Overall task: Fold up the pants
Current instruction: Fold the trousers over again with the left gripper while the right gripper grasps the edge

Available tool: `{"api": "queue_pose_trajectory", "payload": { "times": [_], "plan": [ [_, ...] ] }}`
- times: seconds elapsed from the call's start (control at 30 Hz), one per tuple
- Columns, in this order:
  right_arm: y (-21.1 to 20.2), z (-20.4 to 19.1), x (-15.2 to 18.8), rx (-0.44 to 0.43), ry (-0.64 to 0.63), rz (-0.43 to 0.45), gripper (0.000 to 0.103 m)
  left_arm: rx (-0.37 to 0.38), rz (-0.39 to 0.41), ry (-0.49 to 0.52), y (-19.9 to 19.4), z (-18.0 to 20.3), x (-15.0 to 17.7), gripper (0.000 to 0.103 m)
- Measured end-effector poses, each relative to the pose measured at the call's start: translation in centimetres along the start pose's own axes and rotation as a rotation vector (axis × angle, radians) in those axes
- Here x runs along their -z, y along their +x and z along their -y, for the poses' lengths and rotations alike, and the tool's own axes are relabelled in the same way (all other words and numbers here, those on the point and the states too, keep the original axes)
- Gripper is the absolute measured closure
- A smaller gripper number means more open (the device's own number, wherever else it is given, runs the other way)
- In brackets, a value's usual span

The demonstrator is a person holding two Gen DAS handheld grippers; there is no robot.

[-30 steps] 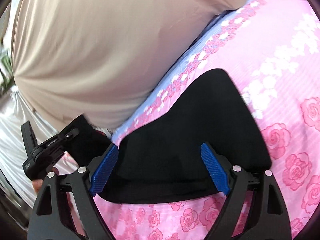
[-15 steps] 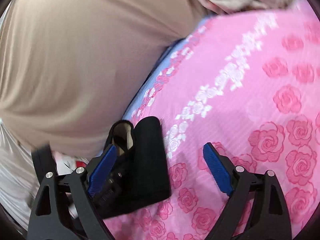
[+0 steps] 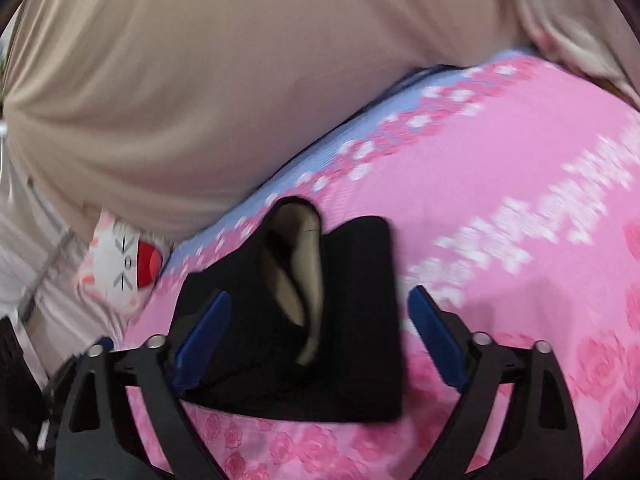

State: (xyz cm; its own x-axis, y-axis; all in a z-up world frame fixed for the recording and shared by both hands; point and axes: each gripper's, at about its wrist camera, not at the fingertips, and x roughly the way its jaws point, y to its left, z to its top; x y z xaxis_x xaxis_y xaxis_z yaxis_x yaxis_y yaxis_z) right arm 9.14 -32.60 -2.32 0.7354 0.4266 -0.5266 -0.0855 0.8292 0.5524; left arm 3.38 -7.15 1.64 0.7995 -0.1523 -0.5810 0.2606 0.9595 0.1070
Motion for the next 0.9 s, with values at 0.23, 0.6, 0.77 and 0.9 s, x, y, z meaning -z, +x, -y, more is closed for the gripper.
{"api": "queue_pose_trajectory", "payload": {
  "times": [0.23, 0.6, 0.77, 0.9],
  "plan": [
    [2.6, -4.2, 0.6, 0.171, -0.185, -0.049, 0.089, -0.116, -0.177, -0.259, 3.8, -9.7, 2.2, 0.019],
    [-4.2, 3.2, 2.0, 0.268, 0.110, -0.014, 0.090, -0.097, -0.234, -0.396, 6.3, -14.2, 5.4, 0.019],
    [-0.9, -3.5, -0.5, 0.158, -0.093, -0.052, 0.006, -0.079, -0.223, -0.330, 6.8, -12.1, 4.9, 0.018],
    [5.3, -4.1, 0.7, 0.175, -0.137, -0.195, 0.054, -0.069, -0.236, -0.304, 7.2, -11.6, 4.7, 0.018]
  ]
}}
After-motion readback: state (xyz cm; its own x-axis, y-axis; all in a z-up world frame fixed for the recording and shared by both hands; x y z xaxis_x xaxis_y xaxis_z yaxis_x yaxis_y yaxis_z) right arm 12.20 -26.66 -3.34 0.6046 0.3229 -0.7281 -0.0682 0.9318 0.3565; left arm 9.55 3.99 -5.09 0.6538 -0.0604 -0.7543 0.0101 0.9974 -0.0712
